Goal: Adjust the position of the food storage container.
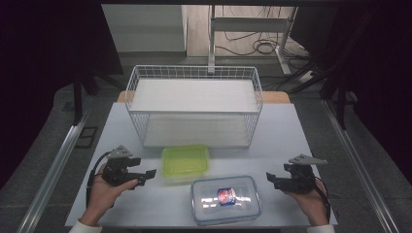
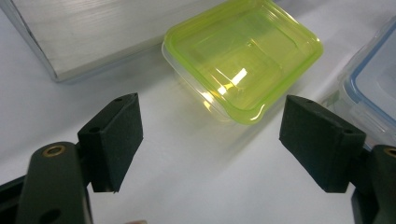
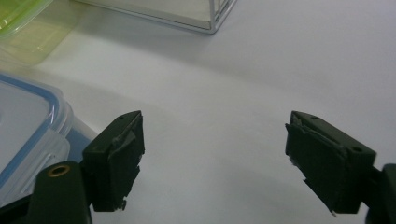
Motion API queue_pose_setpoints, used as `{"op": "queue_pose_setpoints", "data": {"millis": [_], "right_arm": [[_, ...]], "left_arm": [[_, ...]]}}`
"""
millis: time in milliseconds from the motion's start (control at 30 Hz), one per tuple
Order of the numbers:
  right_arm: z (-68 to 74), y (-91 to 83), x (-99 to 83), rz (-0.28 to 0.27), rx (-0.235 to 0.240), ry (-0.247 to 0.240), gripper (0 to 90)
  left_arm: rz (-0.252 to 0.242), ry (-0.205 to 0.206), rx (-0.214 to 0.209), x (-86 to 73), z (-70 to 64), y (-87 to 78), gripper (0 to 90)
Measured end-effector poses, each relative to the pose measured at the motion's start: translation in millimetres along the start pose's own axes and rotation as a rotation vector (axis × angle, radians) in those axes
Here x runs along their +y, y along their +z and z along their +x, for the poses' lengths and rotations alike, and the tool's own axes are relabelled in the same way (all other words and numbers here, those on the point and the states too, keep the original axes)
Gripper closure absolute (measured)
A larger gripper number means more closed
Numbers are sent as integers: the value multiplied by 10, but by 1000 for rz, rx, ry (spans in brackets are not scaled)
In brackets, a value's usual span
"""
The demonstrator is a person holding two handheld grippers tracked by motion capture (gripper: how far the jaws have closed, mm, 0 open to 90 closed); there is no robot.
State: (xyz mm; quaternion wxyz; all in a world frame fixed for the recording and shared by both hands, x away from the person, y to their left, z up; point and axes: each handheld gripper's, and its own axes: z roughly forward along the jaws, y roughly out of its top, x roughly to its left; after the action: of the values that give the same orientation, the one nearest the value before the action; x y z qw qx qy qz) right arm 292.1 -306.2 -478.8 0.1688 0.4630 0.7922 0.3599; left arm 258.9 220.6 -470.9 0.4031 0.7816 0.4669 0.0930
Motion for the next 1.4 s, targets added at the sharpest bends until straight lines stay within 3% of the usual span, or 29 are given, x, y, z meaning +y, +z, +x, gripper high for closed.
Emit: {"op": "queue_pose_setpoints", "data": {"millis": [167,333,467,633,667,700,733,767,967,1200,1400], "right_arm": [[-43,-43,-3,1,35,26,290],[19,-112,47,-18,88,5,330],[142,-187,115,-17,141,-25,448],[419,-283,226,-18,234,-120,749],[419,-283,226,-18,234,-120,749],[558,-285,251,-9,279,-161,849],[558,-285,251,-9,279,-161,849],[678,-279,268,4,330,-196,886],[1106,-280,286,47,443,-305,888],[1618,-195,176,139,551,-437,888],[1866,-93,70,230,600,-515,889]], "left_arm": [[1,-7,0,-5,17,2,211],[-8,-19,-29,15,-15,-25,207],[-7,-15,-16,35,-69,-43,201],[-7,-14,-18,46,-95,-38,196],[-5,-14,-18,44,-94,-30,196],[-3,-16,-22,39,-93,-19,196],[0,-16,-24,36,-91,-13,196],[3,-20,-28,29,-89,2,196],[5,-12,-31,30,-111,8,196],[10,-15,-25,15,-98,27,195],[16,-11,-26,6,-97,48,195]]}}
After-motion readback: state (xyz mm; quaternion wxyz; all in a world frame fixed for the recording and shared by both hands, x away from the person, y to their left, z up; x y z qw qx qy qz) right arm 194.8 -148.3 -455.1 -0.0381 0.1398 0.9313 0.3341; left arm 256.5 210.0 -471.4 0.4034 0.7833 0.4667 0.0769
